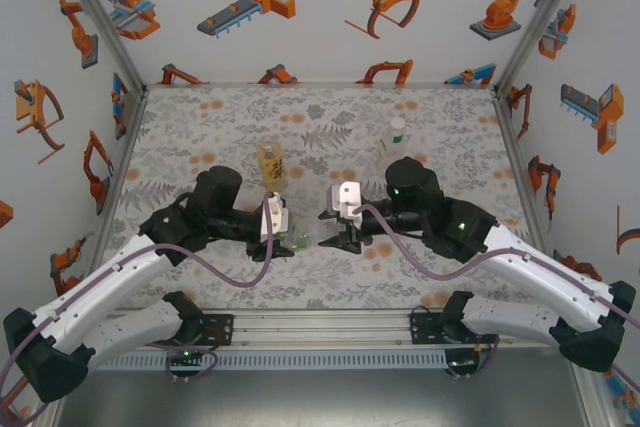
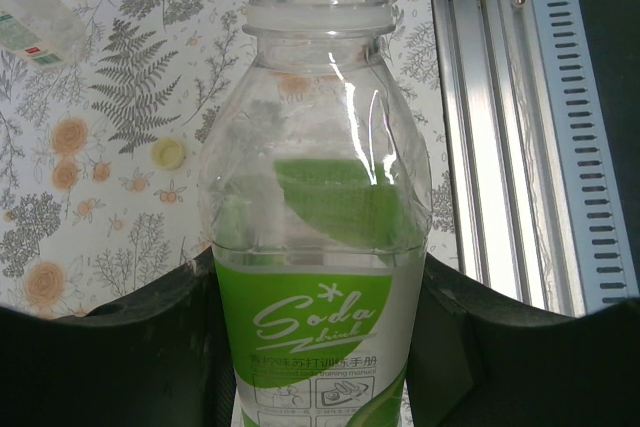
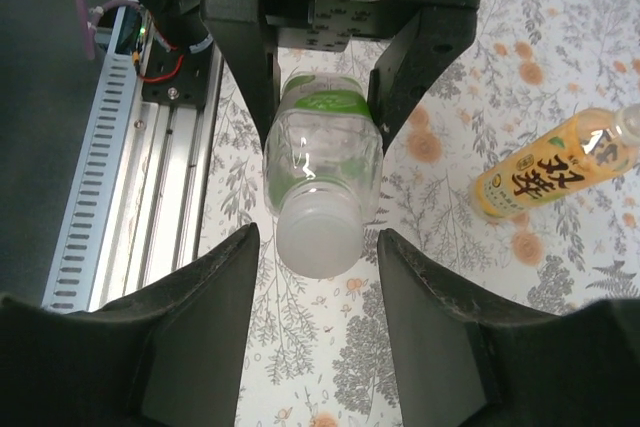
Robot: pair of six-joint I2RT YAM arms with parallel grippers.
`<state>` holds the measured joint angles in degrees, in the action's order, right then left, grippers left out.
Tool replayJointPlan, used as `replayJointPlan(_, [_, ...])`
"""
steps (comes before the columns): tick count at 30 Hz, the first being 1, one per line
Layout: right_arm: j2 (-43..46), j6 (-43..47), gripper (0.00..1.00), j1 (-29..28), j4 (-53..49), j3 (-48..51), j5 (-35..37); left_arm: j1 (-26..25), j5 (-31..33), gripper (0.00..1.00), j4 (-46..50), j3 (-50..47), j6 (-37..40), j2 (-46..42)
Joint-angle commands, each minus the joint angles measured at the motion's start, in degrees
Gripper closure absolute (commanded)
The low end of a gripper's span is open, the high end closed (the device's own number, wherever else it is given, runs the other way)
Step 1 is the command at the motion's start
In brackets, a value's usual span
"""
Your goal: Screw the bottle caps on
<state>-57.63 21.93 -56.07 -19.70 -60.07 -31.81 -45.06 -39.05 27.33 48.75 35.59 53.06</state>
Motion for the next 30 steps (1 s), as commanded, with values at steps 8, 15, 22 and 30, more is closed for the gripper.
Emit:
replayJointPlan(8, [0.8,-2.2,0.54,-0.3,6.3,2.8,0.9,0.0,-1.9,1.00,0.4,2.1,1.1,-0.1])
replayJointPlan(15, [0.9,-2.7,0.54,-0.3,7.8,2.6,2.2,0.1,-1.8,1.00,0.4,2.3,1.1,0.3])
replayJointPlan(22, [0.9,-2.9,0.62,-0.3,7.2,2.8,1.2,0.1,-1.5,1.00,0.4,2.3,1.0,0.2])
replayJointPlan(30, [0.9,-17.6,0.80,-0.3,11.5,4.8,7.0,0.3,0.9,1.00,-1.0,1.6,0.4,-0.9])
